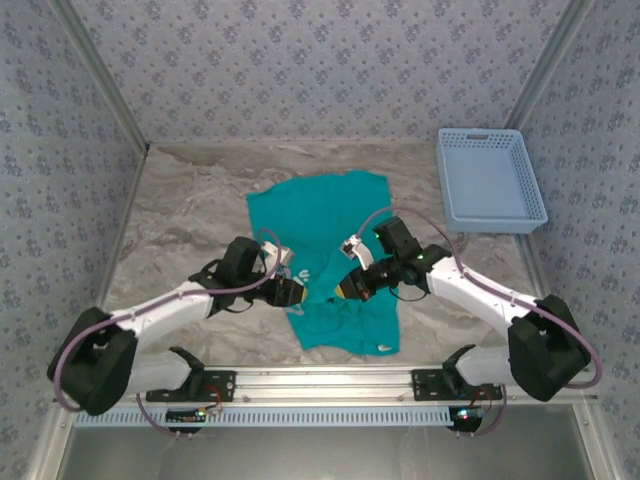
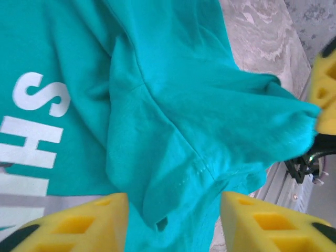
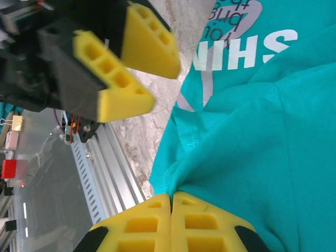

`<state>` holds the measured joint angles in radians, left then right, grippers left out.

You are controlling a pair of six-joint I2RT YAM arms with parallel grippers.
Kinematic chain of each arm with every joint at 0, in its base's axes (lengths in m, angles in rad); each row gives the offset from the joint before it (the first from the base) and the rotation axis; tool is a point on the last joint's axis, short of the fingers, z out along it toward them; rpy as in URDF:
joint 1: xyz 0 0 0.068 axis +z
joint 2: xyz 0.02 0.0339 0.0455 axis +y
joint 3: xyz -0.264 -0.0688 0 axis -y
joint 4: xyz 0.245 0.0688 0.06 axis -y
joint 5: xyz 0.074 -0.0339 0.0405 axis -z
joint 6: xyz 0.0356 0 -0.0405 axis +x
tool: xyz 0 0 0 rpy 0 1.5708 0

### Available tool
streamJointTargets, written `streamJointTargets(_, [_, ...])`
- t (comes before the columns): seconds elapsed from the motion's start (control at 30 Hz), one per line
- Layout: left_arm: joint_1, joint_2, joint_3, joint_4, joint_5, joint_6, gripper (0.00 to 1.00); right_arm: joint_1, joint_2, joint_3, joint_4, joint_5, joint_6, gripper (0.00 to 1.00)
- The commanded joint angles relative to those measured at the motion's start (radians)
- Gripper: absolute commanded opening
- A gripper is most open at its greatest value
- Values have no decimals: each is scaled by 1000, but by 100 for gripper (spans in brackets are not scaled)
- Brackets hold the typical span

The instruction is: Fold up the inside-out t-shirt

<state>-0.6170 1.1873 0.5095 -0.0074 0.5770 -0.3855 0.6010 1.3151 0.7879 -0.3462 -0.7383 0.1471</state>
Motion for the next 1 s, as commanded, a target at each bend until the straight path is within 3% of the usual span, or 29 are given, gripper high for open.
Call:
streamJointTargets(0.0, [-3,-72,-5,-58,-91,69,53,-8,49,20,51,23,52,0])
streamJointTargets(0.07, [-40,-87,34,-134,-195,165,56,-8,59,37,66,11,64,0])
streamJointTargets(0.13, [-71,-81,67,-163,-219,255,66,-8,61,57,55,10,63,0])
streamJointTargets(0.27, [-152,-51,60,-72,-266,401,74,-15,61,95,19,5,54,0])
streamJointTargets(0.3, [-171,-42,53,-41,-285,423,79,-15,59,100,16,5,54,0])
streamJointTargets(0.37, [-210,-12,50,29,-381,445,100,-15,56,100,17,3,57,0])
streamJointTargets(0.5, [-222,75,117,35,-512,479,100,-12,50,86,25,-7,62,0])
streamJointTargets(0.63, [-221,124,160,9,-539,513,99,-13,38,79,21,-8,60,0])
streamJointTargets(0.77, [-211,140,176,-1,-525,524,87,-16,22,69,25,-10,60,0])
streamJointTargets(0.8, [-208,142,179,-2,-499,526,77,-16,22,67,25,-8,59,0])
streamJointTargets(0.87, [-206,147,185,-3,-477,518,37,-22,20,63,23,9,61,0])
streamJointTargets(0.93, [-204,146,199,-26,-451,514,25,-23,13,63,10,67,64,1])
streamJointTargets(0.97, [-197,138,211,-47,-442,500,13,-22,9,68,-16,137,54,3])
